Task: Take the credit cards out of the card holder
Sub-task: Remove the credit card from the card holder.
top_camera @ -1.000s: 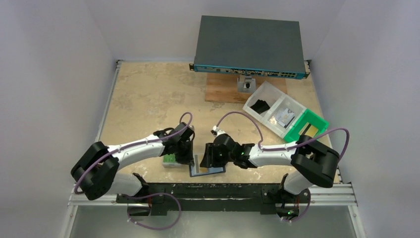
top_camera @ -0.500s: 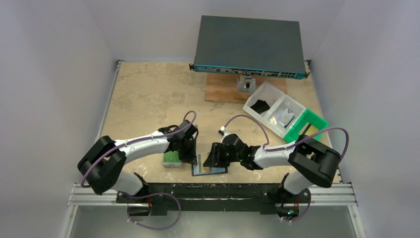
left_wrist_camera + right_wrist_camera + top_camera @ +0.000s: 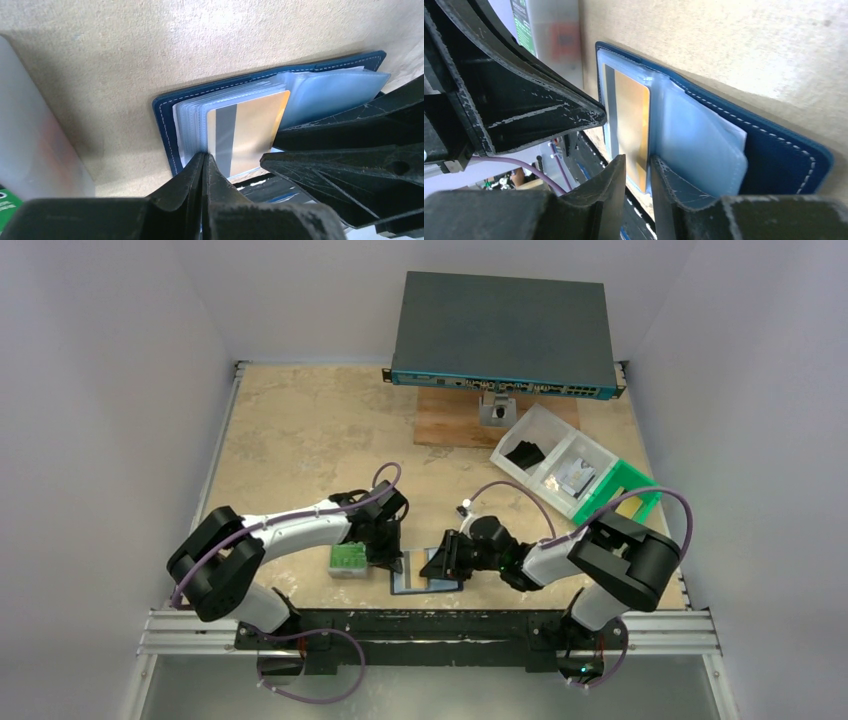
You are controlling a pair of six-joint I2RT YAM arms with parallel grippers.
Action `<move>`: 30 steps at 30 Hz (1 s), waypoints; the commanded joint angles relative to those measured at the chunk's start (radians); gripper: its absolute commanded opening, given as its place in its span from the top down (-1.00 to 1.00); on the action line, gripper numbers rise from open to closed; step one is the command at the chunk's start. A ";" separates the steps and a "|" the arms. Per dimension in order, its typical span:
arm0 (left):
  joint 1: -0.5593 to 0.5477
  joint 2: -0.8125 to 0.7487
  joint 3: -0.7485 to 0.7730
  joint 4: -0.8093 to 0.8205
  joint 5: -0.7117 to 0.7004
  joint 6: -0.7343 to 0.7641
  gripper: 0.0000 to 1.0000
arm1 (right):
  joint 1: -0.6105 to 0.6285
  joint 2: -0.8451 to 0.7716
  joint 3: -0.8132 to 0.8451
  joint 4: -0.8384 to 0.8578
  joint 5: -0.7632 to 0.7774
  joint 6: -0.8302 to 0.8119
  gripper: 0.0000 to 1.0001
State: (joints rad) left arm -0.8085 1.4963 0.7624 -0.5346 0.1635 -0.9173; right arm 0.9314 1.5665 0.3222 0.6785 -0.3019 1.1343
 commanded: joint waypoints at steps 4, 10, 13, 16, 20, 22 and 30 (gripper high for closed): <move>-0.022 0.102 -0.071 0.049 -0.102 -0.078 1.00 | -0.015 0.044 -0.082 0.218 -0.040 0.065 0.62; -0.021 0.103 -0.097 0.047 -0.115 -0.120 1.00 | -0.028 0.091 -0.131 0.391 -0.055 0.113 0.71; -0.021 0.104 -0.107 0.039 -0.127 -0.138 1.00 | -0.035 0.108 -0.152 0.452 -0.060 0.130 0.76; -0.018 0.106 -0.117 0.029 -0.141 -0.161 1.00 | -0.038 0.116 -0.159 0.467 -0.061 0.134 0.83; -0.005 0.101 -0.139 0.035 -0.142 -0.189 1.00 | -0.042 0.103 -0.162 0.431 -0.048 0.132 0.95; 0.001 0.095 -0.148 0.040 -0.143 -0.194 1.00 | -0.043 0.083 -0.153 0.362 -0.033 0.115 1.00; 0.014 0.085 -0.161 0.045 -0.138 -0.198 1.00 | -0.043 -0.110 -0.077 -0.041 0.073 0.005 1.00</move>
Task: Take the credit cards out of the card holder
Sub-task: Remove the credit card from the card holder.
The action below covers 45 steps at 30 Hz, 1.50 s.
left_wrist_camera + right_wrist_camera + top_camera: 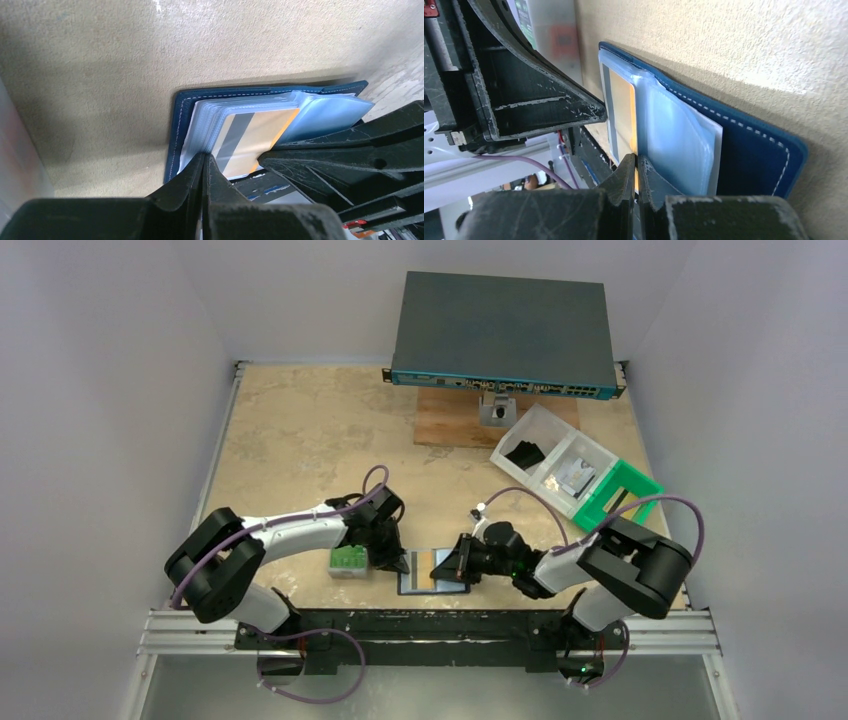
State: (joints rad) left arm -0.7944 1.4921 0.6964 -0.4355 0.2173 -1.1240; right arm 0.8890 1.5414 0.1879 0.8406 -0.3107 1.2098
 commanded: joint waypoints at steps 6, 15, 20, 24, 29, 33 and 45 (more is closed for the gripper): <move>0.001 0.094 -0.095 -0.045 -0.186 0.009 1.00 | -0.001 -0.136 0.106 -0.370 0.125 -0.122 1.00; 0.002 0.096 -0.090 -0.045 -0.185 0.012 1.00 | 0.000 -0.137 0.114 -0.398 0.132 -0.135 0.99; 0.003 0.099 -0.087 -0.048 -0.188 0.013 1.00 | -0.001 -0.159 0.123 -0.450 0.159 -0.142 1.00; 0.002 0.102 -0.084 -0.048 -0.190 0.013 1.00 | -0.001 -0.182 0.135 -0.507 0.188 -0.156 1.00; 0.002 0.105 -0.080 -0.051 -0.190 0.013 1.00 | -0.001 -0.199 0.140 -0.535 0.203 -0.163 1.00; 0.003 0.108 -0.077 -0.051 -0.190 0.014 1.00 | -0.001 -0.208 0.145 -0.562 0.219 -0.165 1.00; 0.003 0.116 -0.074 -0.048 -0.185 0.018 1.00 | -0.001 -0.241 0.136 -0.583 0.241 -0.170 1.00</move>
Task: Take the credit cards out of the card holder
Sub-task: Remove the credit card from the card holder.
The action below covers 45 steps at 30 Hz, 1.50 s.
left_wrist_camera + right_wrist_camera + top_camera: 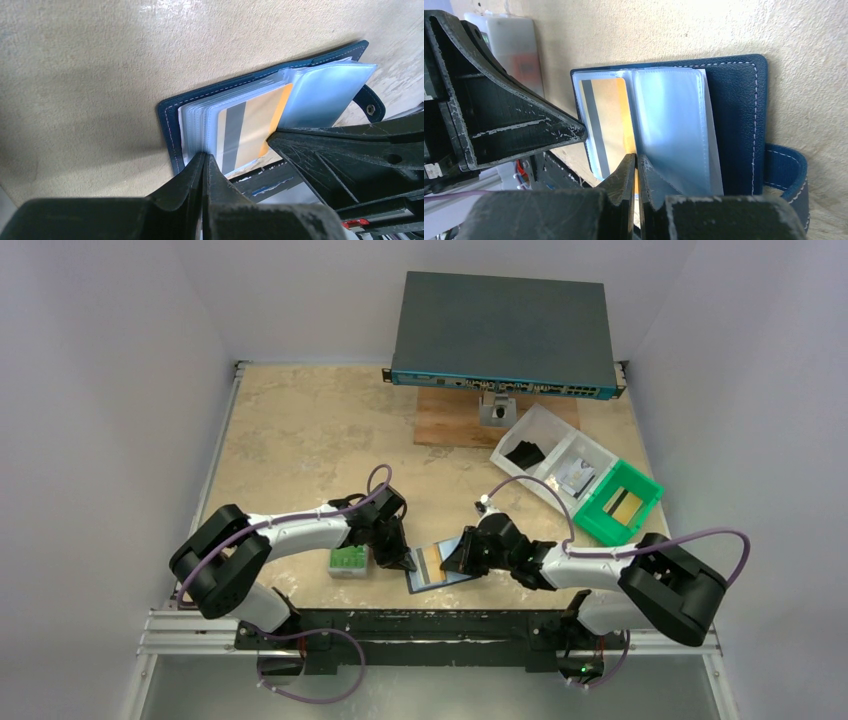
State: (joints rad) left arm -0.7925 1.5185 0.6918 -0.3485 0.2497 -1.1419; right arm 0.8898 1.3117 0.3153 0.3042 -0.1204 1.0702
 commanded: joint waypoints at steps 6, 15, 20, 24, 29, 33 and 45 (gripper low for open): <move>0.001 0.094 -0.065 -0.134 -0.217 0.039 1.00 | -0.002 -0.019 0.003 -0.051 0.050 -0.022 1.00; 0.001 0.095 -0.063 -0.138 -0.219 0.039 1.00 | -0.001 -0.032 -0.031 -0.002 0.029 -0.016 0.67; 0.001 0.097 -0.058 -0.139 -0.217 0.042 1.00 | -0.002 0.021 -0.032 0.089 -0.024 -0.032 0.47; 0.001 0.096 -0.054 -0.144 -0.217 0.044 1.00 | -0.002 0.068 -0.038 0.149 -0.050 -0.020 0.48; 0.001 0.096 -0.051 -0.147 -0.217 0.047 1.00 | -0.004 0.098 -0.054 0.167 -0.047 0.000 0.69; 0.001 0.096 -0.050 -0.142 -0.213 0.050 1.00 | -0.015 0.067 -0.081 0.150 -0.021 0.010 0.80; 0.001 0.096 -0.044 -0.156 -0.220 0.054 1.00 | -0.027 -0.030 -0.093 0.012 0.059 -0.016 1.00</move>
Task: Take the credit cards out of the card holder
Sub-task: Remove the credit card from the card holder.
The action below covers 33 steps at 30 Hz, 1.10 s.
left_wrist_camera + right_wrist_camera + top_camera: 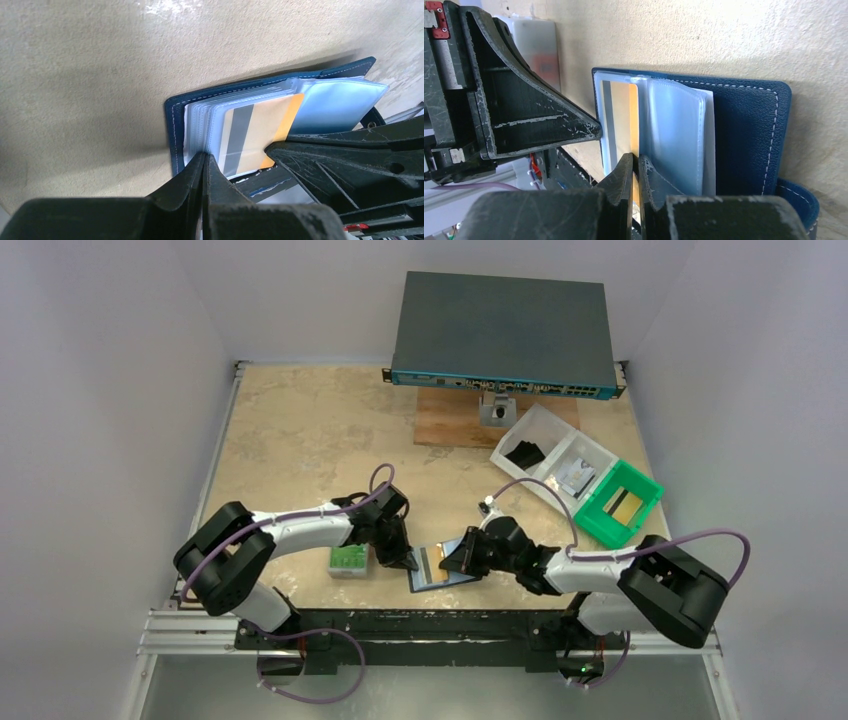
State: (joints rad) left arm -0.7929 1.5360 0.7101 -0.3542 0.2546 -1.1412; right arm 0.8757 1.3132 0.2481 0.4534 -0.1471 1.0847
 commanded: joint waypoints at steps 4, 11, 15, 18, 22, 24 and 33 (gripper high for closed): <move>0.001 0.077 -0.058 -0.156 -0.230 0.057 1.00 | -0.020 -0.061 -0.029 -0.173 0.105 -0.041 1.00; 0.000 0.076 -0.057 -0.163 -0.234 0.057 1.00 | -0.032 -0.076 -0.050 -0.183 0.111 -0.048 1.00; 0.001 0.077 -0.057 -0.164 -0.235 0.056 1.00 | -0.033 -0.095 -0.061 -0.201 0.126 -0.045 1.00; 0.001 0.077 -0.055 -0.164 -0.235 0.057 1.00 | -0.036 -0.115 -0.071 -0.216 0.135 -0.043 1.00; 0.001 0.078 -0.052 -0.165 -0.235 0.055 1.00 | -0.036 -0.142 -0.079 -0.234 0.144 -0.045 1.00; 0.001 0.079 -0.050 -0.168 -0.237 0.055 1.00 | -0.037 -0.151 -0.081 -0.244 0.145 -0.045 1.00; 0.000 0.083 -0.042 -0.177 -0.240 0.057 1.00 | -0.038 -0.173 -0.098 -0.260 0.166 -0.038 1.00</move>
State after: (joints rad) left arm -0.7998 1.5494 0.7254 -0.3378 0.2531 -1.1412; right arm 0.8478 1.1351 0.1833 0.3099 -0.0647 1.0794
